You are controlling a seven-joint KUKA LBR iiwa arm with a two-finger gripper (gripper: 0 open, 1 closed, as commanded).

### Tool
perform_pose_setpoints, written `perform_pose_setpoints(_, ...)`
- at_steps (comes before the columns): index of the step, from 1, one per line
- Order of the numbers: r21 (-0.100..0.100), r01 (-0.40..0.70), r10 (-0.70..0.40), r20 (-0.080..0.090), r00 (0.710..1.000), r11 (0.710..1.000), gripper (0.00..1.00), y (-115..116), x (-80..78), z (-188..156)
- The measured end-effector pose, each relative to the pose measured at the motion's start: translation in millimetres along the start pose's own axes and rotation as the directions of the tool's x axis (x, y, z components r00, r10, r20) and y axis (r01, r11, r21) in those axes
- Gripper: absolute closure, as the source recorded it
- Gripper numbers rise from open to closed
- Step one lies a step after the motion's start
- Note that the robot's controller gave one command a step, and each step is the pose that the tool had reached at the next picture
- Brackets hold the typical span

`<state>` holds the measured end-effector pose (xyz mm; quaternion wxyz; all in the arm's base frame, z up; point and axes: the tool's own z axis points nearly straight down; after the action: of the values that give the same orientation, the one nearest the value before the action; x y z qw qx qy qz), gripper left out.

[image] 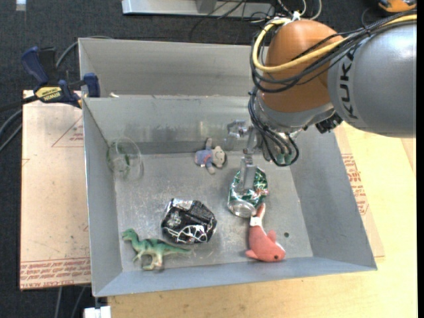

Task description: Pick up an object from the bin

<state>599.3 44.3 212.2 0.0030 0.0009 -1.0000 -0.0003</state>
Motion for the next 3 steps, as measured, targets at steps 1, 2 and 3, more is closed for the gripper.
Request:
perform_pose_setpoints(1, 0.0, -0.002, 0.002, 0.008, 1.0, 1.0, 0.0, -0.3, -1.3, -5.1)
perform_pose_setpoints(2, 0.0, 0.103, -0.103, 0.003, 0.995, 0.995, 0.0, -43.9, 1.5, 94.2)
perform_pose_setpoints(3, 0.0, 0.25, -0.25, 0.01, 0.968, 0.968, 1.0, -34.7, 17.6, 91.7)
